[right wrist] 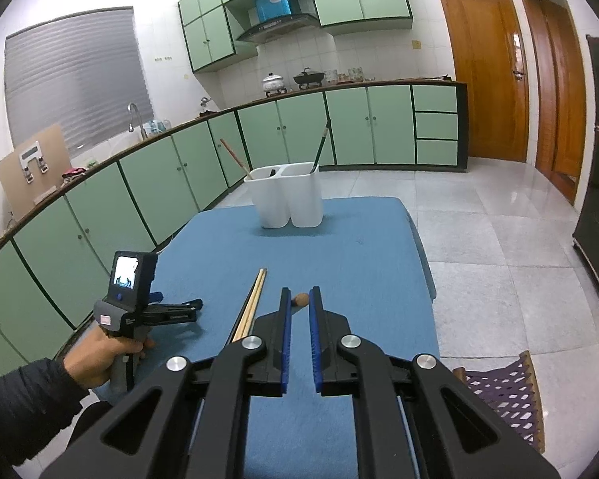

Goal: Organize utensils

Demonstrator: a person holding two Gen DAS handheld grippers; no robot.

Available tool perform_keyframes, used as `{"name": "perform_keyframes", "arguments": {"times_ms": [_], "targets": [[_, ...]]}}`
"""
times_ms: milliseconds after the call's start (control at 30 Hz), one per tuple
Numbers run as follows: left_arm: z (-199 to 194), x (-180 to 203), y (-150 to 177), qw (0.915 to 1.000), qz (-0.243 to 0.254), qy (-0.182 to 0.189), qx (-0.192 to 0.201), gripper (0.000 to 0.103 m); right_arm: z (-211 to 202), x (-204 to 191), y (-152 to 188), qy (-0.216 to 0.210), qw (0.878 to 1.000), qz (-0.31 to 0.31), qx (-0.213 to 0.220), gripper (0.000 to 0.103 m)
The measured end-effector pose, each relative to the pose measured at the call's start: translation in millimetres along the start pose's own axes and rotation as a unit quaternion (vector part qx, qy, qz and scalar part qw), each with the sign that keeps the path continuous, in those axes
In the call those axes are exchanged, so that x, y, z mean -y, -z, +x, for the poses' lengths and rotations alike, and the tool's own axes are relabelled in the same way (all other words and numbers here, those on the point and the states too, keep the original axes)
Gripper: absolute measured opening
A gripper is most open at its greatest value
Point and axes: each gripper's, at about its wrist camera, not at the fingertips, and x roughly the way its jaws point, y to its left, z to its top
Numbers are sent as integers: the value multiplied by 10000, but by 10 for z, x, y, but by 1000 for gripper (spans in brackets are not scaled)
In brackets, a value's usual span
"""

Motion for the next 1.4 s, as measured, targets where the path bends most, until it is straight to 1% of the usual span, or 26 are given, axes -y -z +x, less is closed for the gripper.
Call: {"name": "perform_keyframes", "arguments": {"times_ms": [167, 367, 600, 800, 967, 1233, 1400], "targets": [[-15, 3, -4, 10000, 0, -1, -9, 98, 50, 42, -54, 3, 10000, 19, -65, 9], [-17, 11, 2, 10000, 3, -4, -7, 98, 110, 226, -117, -97, 9997, 87, -185, 9], [-14, 7, 3, 10000, 2, -3, -7, 98, 159, 256, -153, -133, 9994, -10, -316, 10], [-14, 6, 3, 10000, 1, -1, -7, 98, 243, 405, -177, -131, 9991, -85, -390, 11], [-12, 7, 2, 10000, 2, -2, -8, 98, 273, 475, -153, -75, 9987, -2, -506, 11], [-15, 6, 4, 10000, 2, -1, -7, 98, 324, 505, -144, 168, 9982, 47, -578, 13], [-19, 4, 5, 10000, 1, -1, -8, 98, 259, 353, -161, 123, 9989, -133, -436, 13]]}}
